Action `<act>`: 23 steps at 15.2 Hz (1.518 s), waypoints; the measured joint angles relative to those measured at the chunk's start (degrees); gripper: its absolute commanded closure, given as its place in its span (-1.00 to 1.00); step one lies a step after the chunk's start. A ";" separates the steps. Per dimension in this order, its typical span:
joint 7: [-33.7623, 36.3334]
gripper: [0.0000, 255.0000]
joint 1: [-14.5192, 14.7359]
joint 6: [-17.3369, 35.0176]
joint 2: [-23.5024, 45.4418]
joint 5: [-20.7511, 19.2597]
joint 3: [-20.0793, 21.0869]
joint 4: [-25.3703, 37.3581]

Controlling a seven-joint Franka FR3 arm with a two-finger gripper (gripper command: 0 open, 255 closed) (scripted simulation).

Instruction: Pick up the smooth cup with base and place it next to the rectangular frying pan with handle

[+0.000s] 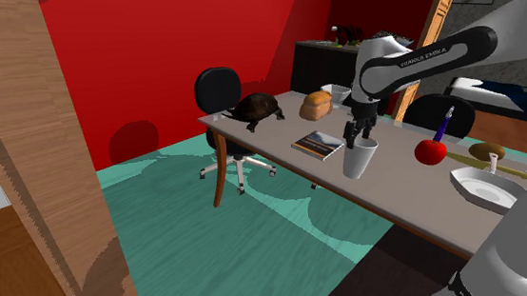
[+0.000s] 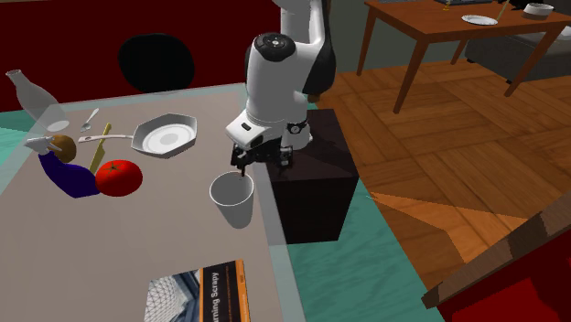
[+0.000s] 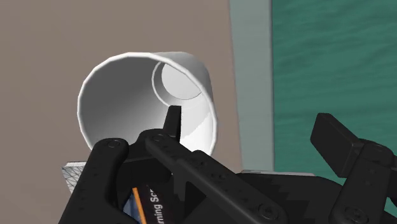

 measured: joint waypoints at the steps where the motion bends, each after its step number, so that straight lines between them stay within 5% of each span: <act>1: -0.43 -1.00 -0.28 1.14 1.45 -0.32 -0.38 0.73; 10: -0.97 -1.00 -1.13 8.58 7.58 -1.07 -1.56 0.11; 16: -0.97 -1.00 -1.18 9.05 7.64 -1.15 -1.62 -0.26; 17: -0.97 1.00 -1.18 9.05 7.64 -1.15 -1.62 -0.26; 23: -0.97 1.00 -1.18 9.04 7.65 -1.14 -1.62 -0.26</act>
